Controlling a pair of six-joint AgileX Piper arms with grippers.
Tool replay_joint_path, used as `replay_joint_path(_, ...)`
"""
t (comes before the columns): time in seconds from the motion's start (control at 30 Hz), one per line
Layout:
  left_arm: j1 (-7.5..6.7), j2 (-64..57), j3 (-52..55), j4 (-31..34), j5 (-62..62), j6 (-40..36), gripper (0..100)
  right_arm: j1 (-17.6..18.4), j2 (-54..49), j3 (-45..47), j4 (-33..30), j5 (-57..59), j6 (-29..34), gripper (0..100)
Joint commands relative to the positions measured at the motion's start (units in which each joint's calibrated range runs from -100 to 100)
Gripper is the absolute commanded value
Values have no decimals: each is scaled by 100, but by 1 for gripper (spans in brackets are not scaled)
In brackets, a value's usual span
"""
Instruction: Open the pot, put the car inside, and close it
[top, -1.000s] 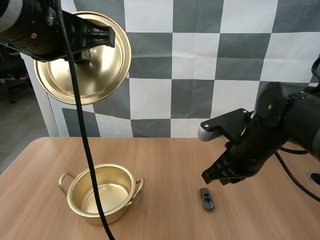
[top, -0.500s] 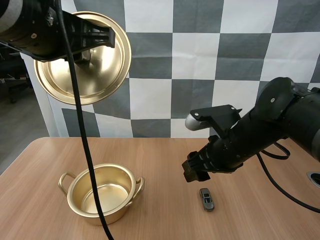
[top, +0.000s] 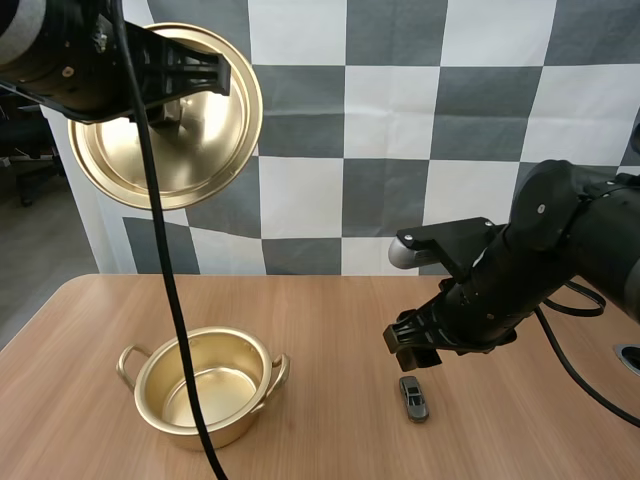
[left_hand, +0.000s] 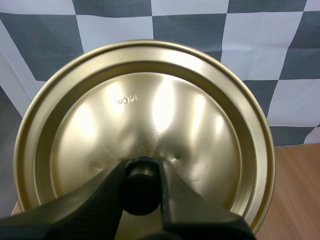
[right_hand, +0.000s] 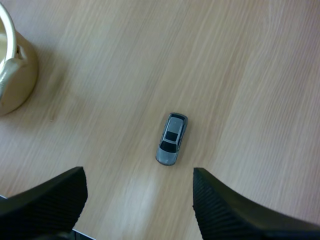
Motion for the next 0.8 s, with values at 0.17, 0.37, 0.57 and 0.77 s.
replay_joint_path(0.17,1,-5,2,-4,4,7,0,2,894,-3,-555,0,-108,100)
replay_joint_path(0.37,1,-16,2,-4,4,7,0,2,1683,-3,-348,0,-43,100)
replay_joint_path(0.57,1,-20,2,-4,4,7,0,2,1696,-3,-156,0,-227,100)
replay_joint_path(0.77,1,-20,2,-4,4,7,0,2,1696,-3,-136,0,-647,100)
